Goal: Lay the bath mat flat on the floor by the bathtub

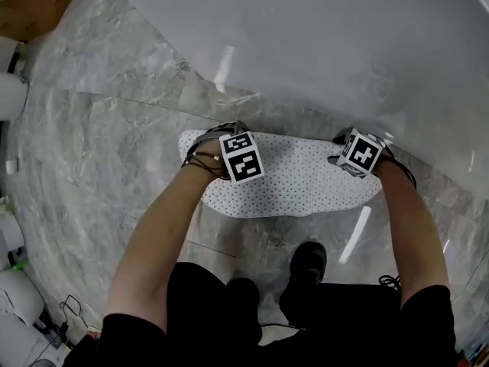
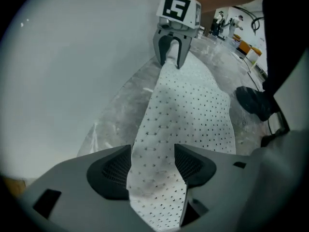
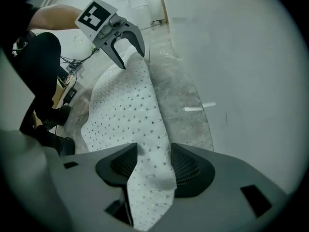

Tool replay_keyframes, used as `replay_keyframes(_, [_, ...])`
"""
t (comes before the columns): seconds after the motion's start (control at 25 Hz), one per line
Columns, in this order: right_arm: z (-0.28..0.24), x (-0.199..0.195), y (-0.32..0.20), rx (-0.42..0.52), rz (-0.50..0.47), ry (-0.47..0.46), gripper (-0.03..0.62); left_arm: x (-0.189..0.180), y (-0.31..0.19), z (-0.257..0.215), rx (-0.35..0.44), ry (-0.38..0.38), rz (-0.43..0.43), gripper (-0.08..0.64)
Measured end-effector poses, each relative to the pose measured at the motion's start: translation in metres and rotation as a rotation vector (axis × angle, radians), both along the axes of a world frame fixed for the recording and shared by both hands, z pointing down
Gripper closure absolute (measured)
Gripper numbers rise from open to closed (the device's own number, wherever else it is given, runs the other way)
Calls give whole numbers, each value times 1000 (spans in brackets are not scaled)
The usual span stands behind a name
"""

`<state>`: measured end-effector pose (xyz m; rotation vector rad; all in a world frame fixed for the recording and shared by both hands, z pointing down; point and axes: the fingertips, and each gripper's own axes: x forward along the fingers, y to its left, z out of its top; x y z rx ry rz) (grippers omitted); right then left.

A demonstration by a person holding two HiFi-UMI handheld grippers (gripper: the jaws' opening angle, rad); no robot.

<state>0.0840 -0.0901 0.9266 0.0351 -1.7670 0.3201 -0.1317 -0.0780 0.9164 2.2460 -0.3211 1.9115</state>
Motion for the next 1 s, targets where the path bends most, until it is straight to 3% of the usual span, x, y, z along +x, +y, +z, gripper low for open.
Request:
replay_keyframes(0.08, [-3,-1,-4,-6,27,-31,387,3,-4,0,5,-25,24,285])
replay_keyframes(0.24, [-12,-3,4,-20,89,-97,476,14,-8,-6,31,-5,32,286])
replay_keyframes(0.36, [-25,-5,22,27,-36,-83,496,22,-8,-8,25,6,79,287])
replay_keyframes(0.44, [-35,-6,39,44,-125,-82,511,31,1,-10,-30,18,105,287])
replay_keyframes(0.52, [-43,-6,56,19,-145,-103,511,39,14,-12,-88,1,141,287])
replay_keyframes(0.64, [-46,-6,85,-69,-83,-150,506,38,34,-15,-88,-84,273,303])
replay_keyframes(0.68, [-45,-6,95,-102,-68,-160,500,36,45,-14,-102,-105,314,407])
replay_keyframes(0.72, [-43,-7,104,-136,-60,-166,492,34,58,-12,-127,-120,344,416])
replay_keyframes(0.88, [-54,-7,142,-366,-73,-173,467,30,121,-1,-279,-159,437,396])
replay_keyframes(0.92, [-61,-6,148,-427,-78,-189,490,31,139,0,-327,-161,461,396])
replay_keyframes(1.0, [-73,-8,143,-482,-25,-252,489,34,171,0,-409,-153,492,396])
